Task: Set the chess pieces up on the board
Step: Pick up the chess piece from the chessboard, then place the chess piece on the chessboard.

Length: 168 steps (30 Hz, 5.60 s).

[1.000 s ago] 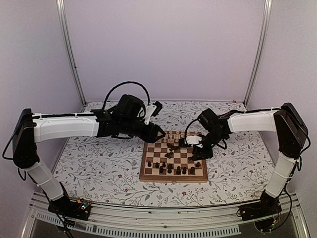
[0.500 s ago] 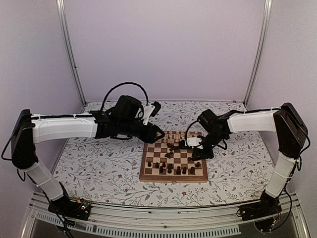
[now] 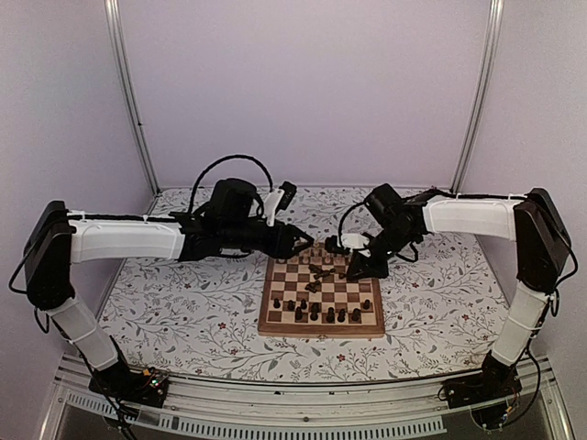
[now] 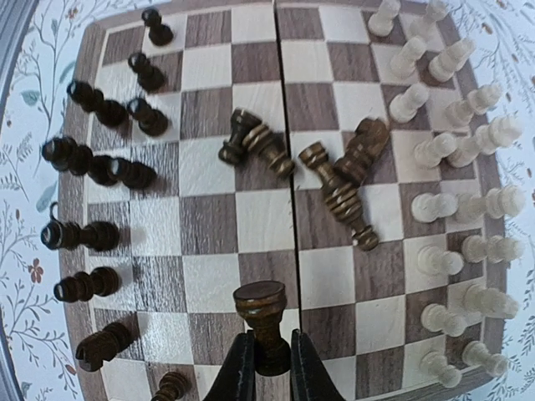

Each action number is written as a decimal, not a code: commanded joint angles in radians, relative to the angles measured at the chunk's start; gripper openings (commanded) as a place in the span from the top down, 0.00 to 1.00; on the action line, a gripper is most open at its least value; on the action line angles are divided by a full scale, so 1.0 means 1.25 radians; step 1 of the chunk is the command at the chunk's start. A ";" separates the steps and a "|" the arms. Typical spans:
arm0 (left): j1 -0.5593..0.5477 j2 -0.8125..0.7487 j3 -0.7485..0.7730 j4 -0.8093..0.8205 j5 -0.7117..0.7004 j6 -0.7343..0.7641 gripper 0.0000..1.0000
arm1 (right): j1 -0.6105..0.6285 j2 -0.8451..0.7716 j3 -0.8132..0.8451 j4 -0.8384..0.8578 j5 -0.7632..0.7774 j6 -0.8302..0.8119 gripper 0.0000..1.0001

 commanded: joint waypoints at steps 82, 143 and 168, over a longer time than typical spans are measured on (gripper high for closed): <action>-0.065 0.153 -0.003 0.594 0.136 -0.096 0.90 | -0.178 -0.079 -0.005 0.285 -0.809 0.720 0.42; -0.079 0.195 0.039 0.577 0.132 -0.109 0.90 | -0.200 -0.105 -0.017 0.295 -0.785 0.698 0.77; -0.004 -0.045 0.154 -0.032 -0.056 0.134 0.55 | -0.191 -0.189 0.092 -0.136 -0.282 0.191 0.93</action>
